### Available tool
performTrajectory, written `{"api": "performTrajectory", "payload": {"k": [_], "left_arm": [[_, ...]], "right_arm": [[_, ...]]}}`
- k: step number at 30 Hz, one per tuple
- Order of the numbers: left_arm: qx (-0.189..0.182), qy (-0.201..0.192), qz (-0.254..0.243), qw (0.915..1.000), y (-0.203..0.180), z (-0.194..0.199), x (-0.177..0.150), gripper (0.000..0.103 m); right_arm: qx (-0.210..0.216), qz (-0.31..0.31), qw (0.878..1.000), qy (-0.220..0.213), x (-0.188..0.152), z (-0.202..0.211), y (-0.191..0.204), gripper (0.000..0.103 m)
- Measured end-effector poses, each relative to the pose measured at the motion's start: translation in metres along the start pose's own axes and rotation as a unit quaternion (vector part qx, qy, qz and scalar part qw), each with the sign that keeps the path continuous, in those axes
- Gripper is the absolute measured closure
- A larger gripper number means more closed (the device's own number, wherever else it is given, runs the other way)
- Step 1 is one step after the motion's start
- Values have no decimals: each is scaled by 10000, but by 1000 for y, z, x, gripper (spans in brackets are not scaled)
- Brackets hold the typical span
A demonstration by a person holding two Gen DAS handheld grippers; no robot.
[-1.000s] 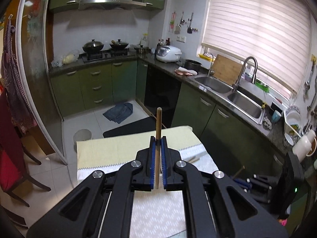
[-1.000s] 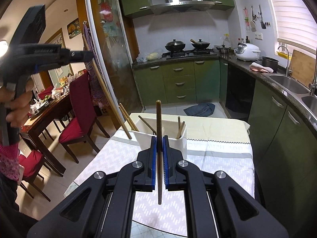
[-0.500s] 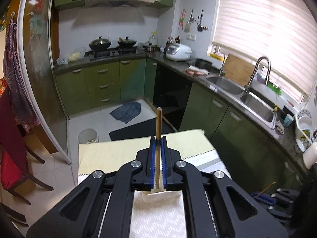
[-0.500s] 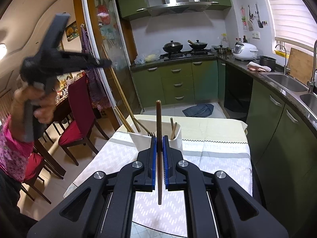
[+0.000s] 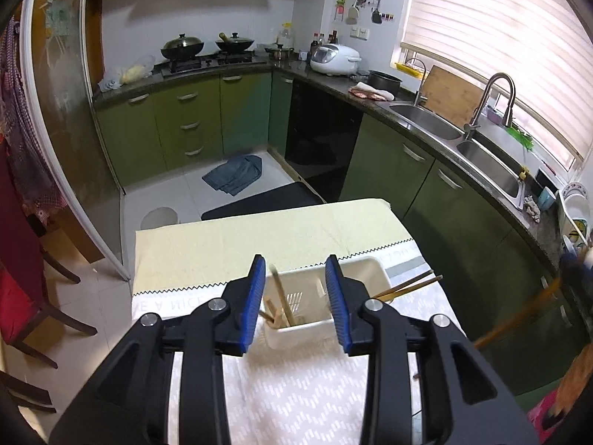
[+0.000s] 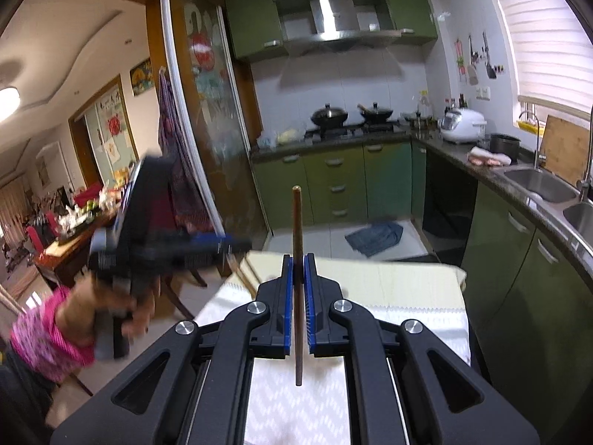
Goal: Organize utensils
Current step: 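Carry both chopsticks upright over the white holder and open both grippers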
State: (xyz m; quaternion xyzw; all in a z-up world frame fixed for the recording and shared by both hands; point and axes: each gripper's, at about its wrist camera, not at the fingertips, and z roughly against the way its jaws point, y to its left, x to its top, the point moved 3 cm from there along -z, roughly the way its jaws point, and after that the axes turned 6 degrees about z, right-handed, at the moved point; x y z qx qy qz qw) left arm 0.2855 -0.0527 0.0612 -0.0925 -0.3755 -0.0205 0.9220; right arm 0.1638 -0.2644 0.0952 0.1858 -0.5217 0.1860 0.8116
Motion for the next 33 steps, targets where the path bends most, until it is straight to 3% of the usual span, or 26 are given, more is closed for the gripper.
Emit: {"api": "performTrajectory", "payload": {"k": [4,10,19,27,30,33], "left_arm": [[25,-344,-16,9994,5,22,-8,70],[85,-716,-90,9974,11,49,-42,61],[372,-1147,68,9927,39,57,-129,28],[296,-1250,487,9905,49,55,-173,20],[285,-1260,553,9901,48,54,-179,17],[290,-1276,558,9898,47,51,-180,17]], "right_arm": [[-48,-63,9996,-264,32,-10,-1,96],[-357,20,9985,-407,63,-49,-1,96],[-662,-84,9977,101,28,-129,-22,96],[-679,39,9963,529,-6,-173,-16,96],[-700,68,9958,578,-15,-178,-15,85],[-708,88,9959,554,-19,-174,-13,85]]}}
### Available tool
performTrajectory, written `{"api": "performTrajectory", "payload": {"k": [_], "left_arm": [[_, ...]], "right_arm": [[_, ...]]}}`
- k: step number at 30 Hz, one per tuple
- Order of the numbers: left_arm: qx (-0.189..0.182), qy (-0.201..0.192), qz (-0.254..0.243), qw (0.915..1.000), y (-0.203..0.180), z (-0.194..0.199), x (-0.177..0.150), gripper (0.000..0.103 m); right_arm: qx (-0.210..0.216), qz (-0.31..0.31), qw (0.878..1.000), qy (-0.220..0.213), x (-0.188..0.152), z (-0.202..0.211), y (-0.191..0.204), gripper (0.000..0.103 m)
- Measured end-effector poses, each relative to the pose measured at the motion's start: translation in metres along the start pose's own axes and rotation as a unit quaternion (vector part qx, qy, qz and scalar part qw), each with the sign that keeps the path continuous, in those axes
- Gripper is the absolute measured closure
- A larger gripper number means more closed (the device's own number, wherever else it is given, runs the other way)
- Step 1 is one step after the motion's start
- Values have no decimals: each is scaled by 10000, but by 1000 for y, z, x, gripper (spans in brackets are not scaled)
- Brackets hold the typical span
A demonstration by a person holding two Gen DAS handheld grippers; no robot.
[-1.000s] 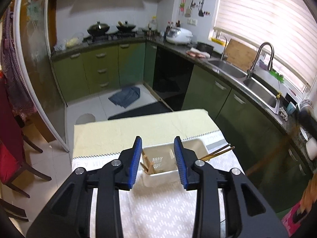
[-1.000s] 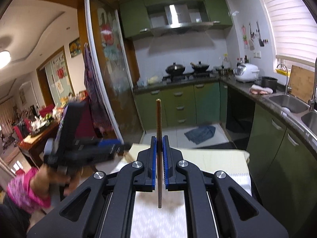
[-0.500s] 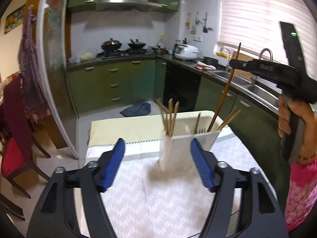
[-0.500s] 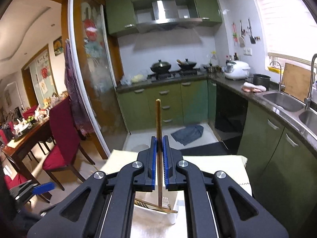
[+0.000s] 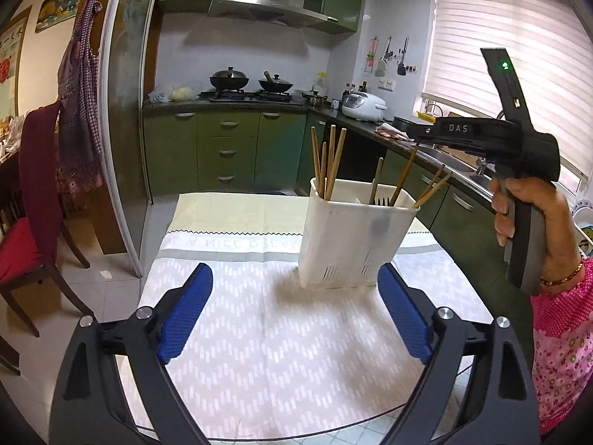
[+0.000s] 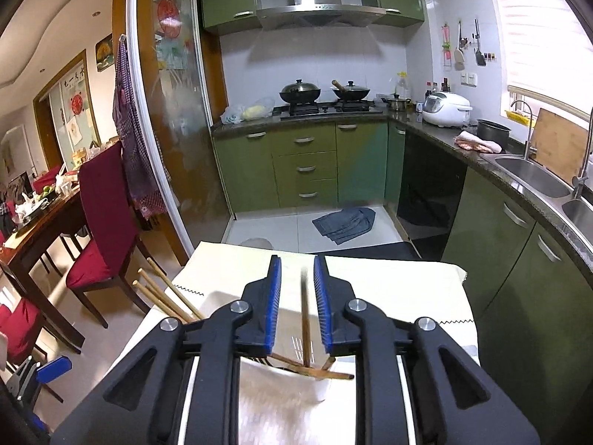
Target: Organize utensils
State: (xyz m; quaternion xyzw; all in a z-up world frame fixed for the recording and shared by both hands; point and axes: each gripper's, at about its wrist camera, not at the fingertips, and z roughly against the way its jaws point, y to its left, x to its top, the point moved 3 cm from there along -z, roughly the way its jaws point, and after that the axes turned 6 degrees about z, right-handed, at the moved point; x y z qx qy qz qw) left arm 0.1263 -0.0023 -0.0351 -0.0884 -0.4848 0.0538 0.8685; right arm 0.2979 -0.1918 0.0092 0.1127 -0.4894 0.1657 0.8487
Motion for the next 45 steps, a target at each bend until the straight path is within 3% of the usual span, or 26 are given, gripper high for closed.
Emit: {"api": "performTrajectory", "payload": {"k": [2,7,9,11,12,14,21,25,33,45], "left_arm": [[25,-53,-16,10000,-1,2,1,13],[32,-153,-117,9998,-7,8,-1,7],[-28,-130,-86,9999,-6,9,-6,7],[-54,-58,-35,10000,-4,8,-12,7],[-100,0,-18,9999,-2,8,-17,7],[-112,47,-18,9999,0,7,-27,7],[-95,-239,-231,9994,-1,27,-50,7],[-156,-370,-336,9986,-4,43,-53,7],[-281,-668,-240,9971,-9,84,-48,7],[-277,-909,-420,9946,-23,130,-57,7]], "right_arm": [[36,-16,10000,-68,-3,12,-3,83],[36,-12,9992,-397,-12,58,-5,59],[37,-59,9983,-572,-22,82,-8,34],[44,-105,9974,-710,-41,109,-12,27],[47,-120,9972,-732,-52,120,-14,16],[67,-132,9970,-761,-75,137,-15,5],[-152,-87,9976,-672,-177,186,-5,5],[-335,131,9959,-827,-211,214,11,5],[-425,404,9927,-1052,-213,263,39,5],[-497,200,9941,-941,-225,293,37,4]]}}
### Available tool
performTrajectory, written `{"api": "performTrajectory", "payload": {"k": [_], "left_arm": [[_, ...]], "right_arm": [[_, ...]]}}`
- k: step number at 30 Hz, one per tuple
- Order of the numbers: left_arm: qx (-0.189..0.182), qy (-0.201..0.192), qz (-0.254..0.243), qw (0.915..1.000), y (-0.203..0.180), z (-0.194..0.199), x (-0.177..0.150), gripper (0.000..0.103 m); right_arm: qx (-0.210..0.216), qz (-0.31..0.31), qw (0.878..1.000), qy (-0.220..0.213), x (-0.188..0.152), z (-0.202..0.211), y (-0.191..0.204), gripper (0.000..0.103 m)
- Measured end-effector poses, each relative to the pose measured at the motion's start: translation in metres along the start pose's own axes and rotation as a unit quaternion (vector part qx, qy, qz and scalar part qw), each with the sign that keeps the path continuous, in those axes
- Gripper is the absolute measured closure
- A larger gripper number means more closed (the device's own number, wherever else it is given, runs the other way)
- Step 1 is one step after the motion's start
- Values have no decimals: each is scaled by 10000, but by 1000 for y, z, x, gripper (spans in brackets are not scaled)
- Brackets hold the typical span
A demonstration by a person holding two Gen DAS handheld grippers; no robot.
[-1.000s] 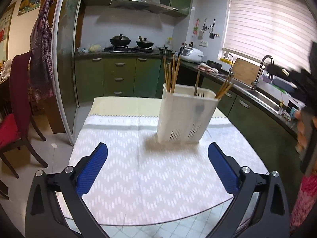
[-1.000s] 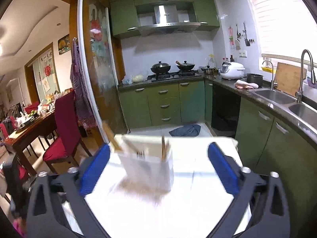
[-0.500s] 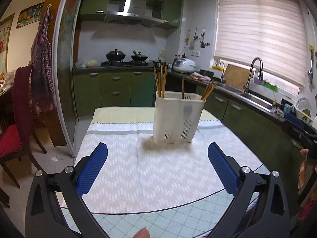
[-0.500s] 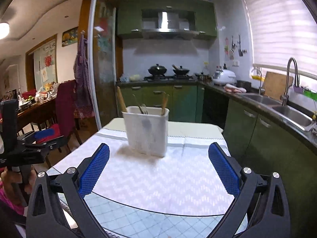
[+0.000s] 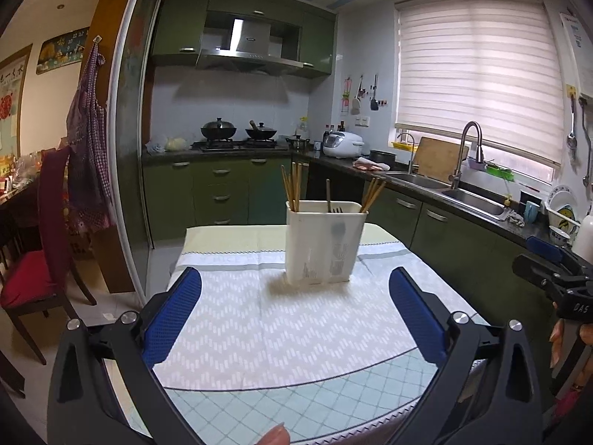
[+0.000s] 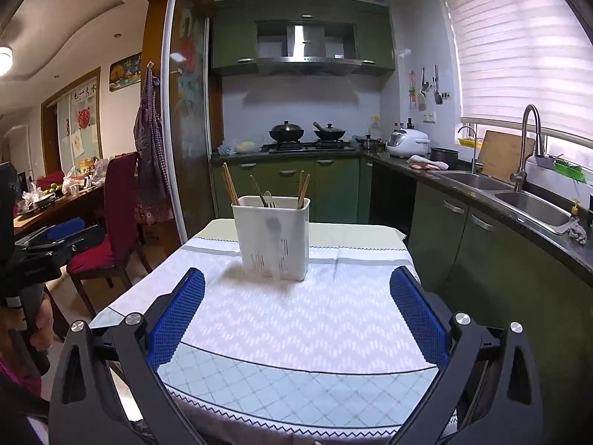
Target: Organize utensils
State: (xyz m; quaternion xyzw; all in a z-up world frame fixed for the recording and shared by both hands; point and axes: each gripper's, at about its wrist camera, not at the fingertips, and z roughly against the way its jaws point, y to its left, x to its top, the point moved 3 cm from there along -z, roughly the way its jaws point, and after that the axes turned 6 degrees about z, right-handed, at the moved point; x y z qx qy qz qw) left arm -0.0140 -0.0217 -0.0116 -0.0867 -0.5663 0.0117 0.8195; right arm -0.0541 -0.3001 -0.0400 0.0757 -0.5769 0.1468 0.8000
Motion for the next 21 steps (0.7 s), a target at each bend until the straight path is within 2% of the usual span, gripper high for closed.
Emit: {"api": "performTrajectory", "payload": {"k": [3,9,21], "left_arm": [[-72,50,51,9999,-2,3,-3,7],[25,-16,-77,10000,-9,8,-4,7],[88,85,-116,9999,-10,-2,-4,6]], "right_arm": [[21,37,10000,-21,-2,7,3,4],[-26,36,10000,-65,-2,13,2,4],[-49,1,10000,46,0,-2,-1,4]]}}
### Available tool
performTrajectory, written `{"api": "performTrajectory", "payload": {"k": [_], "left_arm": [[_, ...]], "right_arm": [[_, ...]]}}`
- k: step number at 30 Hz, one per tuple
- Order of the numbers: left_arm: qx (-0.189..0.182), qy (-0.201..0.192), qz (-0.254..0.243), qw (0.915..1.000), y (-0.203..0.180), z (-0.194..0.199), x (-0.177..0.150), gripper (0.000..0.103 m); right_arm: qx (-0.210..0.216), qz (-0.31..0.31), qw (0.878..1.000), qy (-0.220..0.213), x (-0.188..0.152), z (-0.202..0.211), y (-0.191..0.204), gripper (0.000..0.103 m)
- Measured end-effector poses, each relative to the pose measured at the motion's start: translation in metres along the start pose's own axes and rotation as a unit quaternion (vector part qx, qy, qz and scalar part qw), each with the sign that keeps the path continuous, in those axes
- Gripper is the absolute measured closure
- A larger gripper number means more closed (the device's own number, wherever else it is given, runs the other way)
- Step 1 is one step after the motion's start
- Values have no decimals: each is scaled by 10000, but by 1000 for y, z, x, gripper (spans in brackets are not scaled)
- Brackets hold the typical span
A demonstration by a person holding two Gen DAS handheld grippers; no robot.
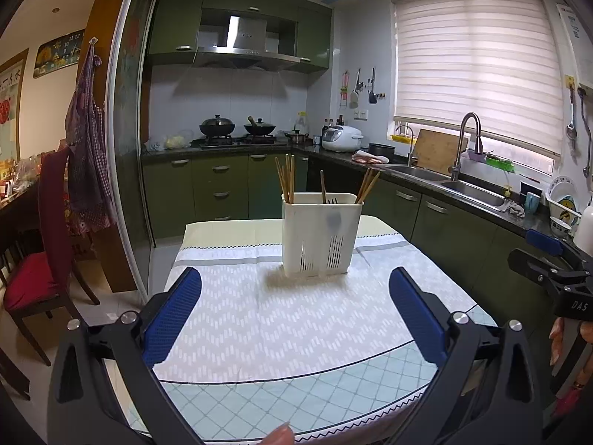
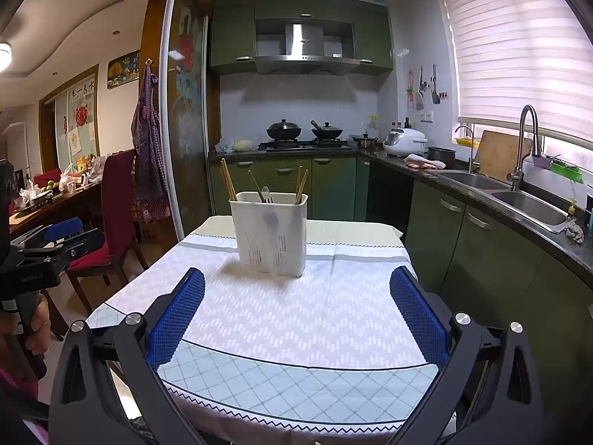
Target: Organize utensils
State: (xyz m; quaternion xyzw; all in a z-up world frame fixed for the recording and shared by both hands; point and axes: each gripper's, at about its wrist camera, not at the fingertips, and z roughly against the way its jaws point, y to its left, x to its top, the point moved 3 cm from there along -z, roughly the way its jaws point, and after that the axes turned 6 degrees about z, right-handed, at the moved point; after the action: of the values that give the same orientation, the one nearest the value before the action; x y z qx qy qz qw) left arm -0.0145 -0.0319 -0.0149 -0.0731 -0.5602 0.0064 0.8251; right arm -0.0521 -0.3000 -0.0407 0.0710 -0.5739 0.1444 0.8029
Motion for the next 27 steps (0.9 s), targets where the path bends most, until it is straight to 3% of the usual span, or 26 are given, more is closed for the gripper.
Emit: {"api": "performTrajectory", "payload": {"k": [27], "left_arm": [[102,2,-75,9999,2,-2,-4,6]], "right_arm": [[17,-7,10000,1,0,-9,3,4]]}}
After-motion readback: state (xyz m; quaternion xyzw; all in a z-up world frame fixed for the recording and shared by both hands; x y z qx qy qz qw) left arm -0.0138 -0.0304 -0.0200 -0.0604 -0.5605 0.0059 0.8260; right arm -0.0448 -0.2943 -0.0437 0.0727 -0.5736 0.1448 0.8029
